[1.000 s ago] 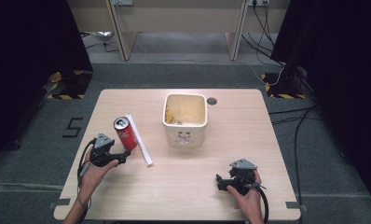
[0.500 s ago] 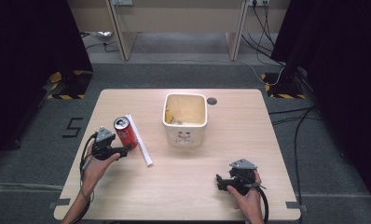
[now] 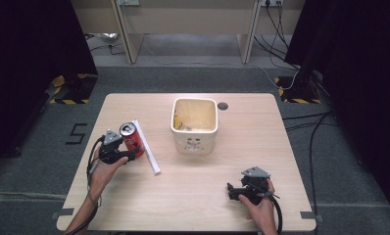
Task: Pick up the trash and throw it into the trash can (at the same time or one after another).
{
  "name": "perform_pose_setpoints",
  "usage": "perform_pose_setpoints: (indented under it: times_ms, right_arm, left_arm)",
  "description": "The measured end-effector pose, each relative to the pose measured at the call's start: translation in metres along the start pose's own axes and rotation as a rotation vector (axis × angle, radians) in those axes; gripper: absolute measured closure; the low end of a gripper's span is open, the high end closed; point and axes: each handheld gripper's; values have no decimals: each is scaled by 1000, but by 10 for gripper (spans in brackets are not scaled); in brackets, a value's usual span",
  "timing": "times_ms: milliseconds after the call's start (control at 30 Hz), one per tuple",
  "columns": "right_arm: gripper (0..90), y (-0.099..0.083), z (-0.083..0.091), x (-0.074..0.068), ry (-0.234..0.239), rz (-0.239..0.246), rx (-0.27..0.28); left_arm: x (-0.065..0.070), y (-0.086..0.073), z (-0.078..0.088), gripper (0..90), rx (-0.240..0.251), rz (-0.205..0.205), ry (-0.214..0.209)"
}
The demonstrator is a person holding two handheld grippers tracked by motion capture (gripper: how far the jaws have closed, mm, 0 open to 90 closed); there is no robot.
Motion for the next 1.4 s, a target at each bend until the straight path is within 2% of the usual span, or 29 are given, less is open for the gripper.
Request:
perform_pose_setpoints:
  times_ms: [467,567,700,800,1033,1400]
  right_arm:
    - [2,0,0,0,1,1,0]
    - [2,0,0,0,1,1,1]
    - [2,0,0,0,2,0,2]
    - [2,0,0,0,2,0,2]
    - [3,0,0,0,4,4,0]
    - [2,0,0,0,4,5,0]
  left_arm:
    - [2,6,-9,220,6,-8,1]
    - [2,7,-11,241,3,-9,0]
    - [3,7,-11,331,5,-16,1]
    - [3,7,-11,334,3,-26,2]
    - [6,10,-4,336,10,-37,-9]
    - [14,21,13,337,24,-67,-54]
Point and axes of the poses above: each handheld gripper's, and its own axes: z roughly backward along the jaws, y roughly out of its top, x roughly to its right, and after that the axes turned 14 degrees about -x, right-handed
